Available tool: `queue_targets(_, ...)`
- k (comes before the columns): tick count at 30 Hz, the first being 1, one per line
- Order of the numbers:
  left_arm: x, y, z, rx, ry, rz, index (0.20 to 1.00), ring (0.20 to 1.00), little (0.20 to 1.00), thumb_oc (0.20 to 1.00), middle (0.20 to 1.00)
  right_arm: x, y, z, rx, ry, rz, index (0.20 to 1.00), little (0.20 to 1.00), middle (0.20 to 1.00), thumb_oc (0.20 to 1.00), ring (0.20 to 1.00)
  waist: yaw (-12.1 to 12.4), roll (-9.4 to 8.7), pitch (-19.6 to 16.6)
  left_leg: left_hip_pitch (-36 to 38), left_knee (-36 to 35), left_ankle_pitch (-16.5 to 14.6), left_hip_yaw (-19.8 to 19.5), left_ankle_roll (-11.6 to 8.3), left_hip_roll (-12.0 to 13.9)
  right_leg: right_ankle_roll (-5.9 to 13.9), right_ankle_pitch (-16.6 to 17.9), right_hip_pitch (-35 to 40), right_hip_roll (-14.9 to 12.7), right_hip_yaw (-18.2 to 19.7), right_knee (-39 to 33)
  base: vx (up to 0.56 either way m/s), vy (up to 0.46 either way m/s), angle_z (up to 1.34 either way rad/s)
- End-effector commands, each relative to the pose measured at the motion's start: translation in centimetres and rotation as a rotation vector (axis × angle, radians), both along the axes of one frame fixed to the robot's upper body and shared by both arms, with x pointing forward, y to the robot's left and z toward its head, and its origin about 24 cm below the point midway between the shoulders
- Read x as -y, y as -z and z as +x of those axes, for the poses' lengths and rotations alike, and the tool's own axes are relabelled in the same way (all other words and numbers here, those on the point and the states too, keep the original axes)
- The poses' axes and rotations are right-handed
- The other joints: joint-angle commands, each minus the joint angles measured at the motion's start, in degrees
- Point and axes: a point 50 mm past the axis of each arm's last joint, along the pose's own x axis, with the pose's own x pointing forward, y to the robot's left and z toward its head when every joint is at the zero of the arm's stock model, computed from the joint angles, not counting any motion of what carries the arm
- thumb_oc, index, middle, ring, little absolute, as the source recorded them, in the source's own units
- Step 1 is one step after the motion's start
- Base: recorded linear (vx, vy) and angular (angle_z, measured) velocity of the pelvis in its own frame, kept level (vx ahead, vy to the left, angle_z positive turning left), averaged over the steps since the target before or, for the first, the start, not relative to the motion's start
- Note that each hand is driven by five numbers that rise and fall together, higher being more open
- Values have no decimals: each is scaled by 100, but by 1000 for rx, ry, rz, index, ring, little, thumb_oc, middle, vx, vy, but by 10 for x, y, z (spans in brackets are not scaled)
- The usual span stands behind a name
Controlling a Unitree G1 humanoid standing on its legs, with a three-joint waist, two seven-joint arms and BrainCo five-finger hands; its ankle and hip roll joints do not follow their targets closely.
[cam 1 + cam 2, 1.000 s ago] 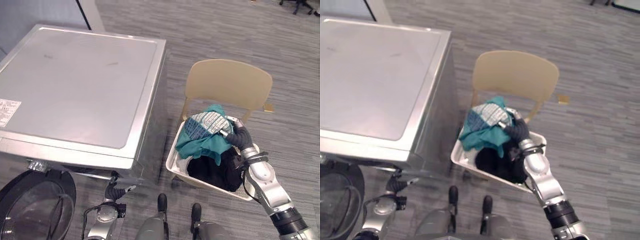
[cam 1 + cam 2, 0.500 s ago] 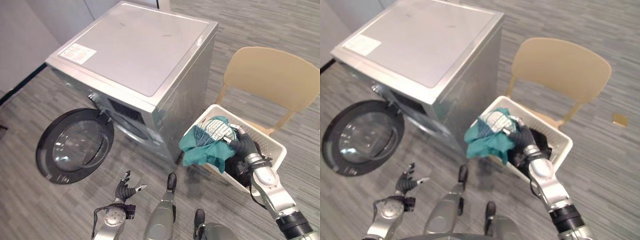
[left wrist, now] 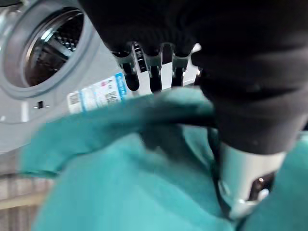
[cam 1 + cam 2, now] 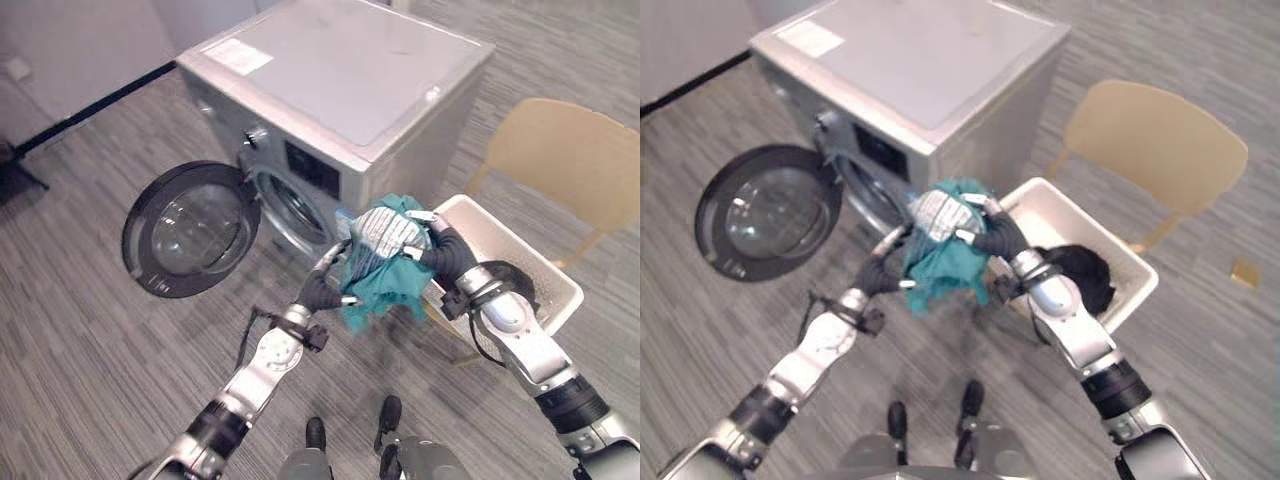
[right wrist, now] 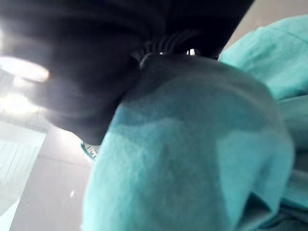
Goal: Grab the laundry basket,head to the washer,open it,put in the laundry and shut it.
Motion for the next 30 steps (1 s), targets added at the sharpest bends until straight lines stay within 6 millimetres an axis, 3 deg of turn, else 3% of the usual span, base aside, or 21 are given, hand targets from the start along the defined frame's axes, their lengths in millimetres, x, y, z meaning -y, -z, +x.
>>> queue_targets(1,-2,-12,-3,108,42,35,1000,1000,1000,1000,1000,-15,-26,-4,93,-88,130,200,200,200,200,200,90,-268,-665,-388,76,-20,-160,40,-244,758,-784,623,-272,211,-24,21,47,6)
queue_targets(3,13,-23,3,173,86,77,1000,1000,1000,1000,1000,-34,-26,-3,58,-143,169,200,200,200,200,200,116,-356,-763,-271,-19,-48,-190,61,-270,783,-769,707,-264,253,-62,30,66,4)
queue_targets(5,18,-24,6,192,88,91,1000,1000,1000,1000,1000,-40,-25,-3,39,-162,189,200,200,200,200,200,127,-381,-789,-233,-52,-52,-194,69,-280,792,-761,730,-261,270,-76,22,52,-1)
queue_targets(6,27,-28,13,223,84,114,893,893,893,893,893,-50,-21,-5,-12,-198,234,200,200,200,200,200,128,-416,-842,-173,-97,-63,-200,77,-289,806,-748,758,-269,283,-84,23,52,0)
queue_targets(7,27,-28,13,223,84,114,592,592,592,592,592,-50,-21,-5,-12,-198,234,200,200,200,200,200,129,-417,-838,-170,-100,-62,-200,78,-290,807,-748,760,-269,283,-85,16,52,2)
queue_targets(8,29,-30,16,232,71,117,200,200,200,200,200,-54,-18,-5,-36,-209,250,200,200,200,200,200,125,-432,-850,-158,-113,-66,-207,85,-298,817,-738,762,-272,296,-89,13,45,3)
queue_targets(9,27,-31,21,250,42,130,200,200,200,200,200,-58,-11,-6,-74,-213,254,479,479,479,479,479,117,-450,-886,-131,-139,-78,-209,102,-314,830,-723,771,-274,313,-90,13,45,3)
queue_targets(10,27,-31,21,250,42,130,200,200,200,200,200,-58,-11,-6,-74,-213,254,567,567,567,567,567,117,-450,-887,-131,-139,-78,-208,103,-314,830,-722,771,-274,314,-91,15,42,2)
queue_targets(11,25,-31,22,250,28,136,200,200,200,200,200,-58,-7,-6,-96,-211,257,1000,1000,1000,1000,1000,114,-452,-896,-117,-151,-83,-207,107,-325,837,-711,768,-275,321,-96,-1,36,0)
queue_targets(17,-7,-12,17,159,-88,117,200,200,200,200,200,-39,13,-9,-136,-138,177,1000,1000,1000,1000,1000,101,-448,-972,-28,-190,-118,-186,146,-370,868,-658,821,-307,378,-149,21,41,-1)
queue_targets(21,-39,14,4,16,-216,54,200,200,200,200,200,-5,16,-11,-34,15,29,1000,1000,1000,1000,1000,80,-430,-1017,9,-190,-144,-180,171,-405,889,-627,883,-326,408,-201,20,21,-1)
queue_targets(22,-39,15,4,15,-216,54,200,200,200,200,200,-5,16,-11,-35,16,28,1000,1000,1000,1000,1000,81,-426,-1022,11,-190,-146,-180,171,-405,889,-627,886,-326,408,-202,0,0,0)
queue_targets(25,-60,30,-7,-61,-301,28,200,200,200,200,200,26,18,-17,44,161,-98,1000,1000,1000,1000,1000,31,-394,-1054,23,-190,-157,-188,187,-412,899,-623,895,-334,431,-203,0,0,0)
queue_targets(26,-76,38,-14,-100,-361,28,200,200,200,200,200,47,27,-22,38,249,-159,1000,1000,1000,1000,1000,-9,-377,-1049,31,-190,-160,-187,196,-420,903,-626,892,-330,452,-191,0,0,0)
queue_targets(28,-84,43,-18,-118,-385,32,200,200,200,200,200,57,35,-26,12,287,-174,1000,1000,1000,1000,1000,-21,-368,-1057,28,-190,-160,-189,200,-421,905,-627,881,-330,457,-177,0,0,0)
queue_targets(30,-110,62,-33,-205,-487,59,200,200,200,200,200,83,66,-37,-108,405,-223,1000,1000,1000,1000,1000,-59,-340,-1013,23,-190,-150,-196,212,-423,902,-634,850,-328,494,-140,-4,-13,-5)
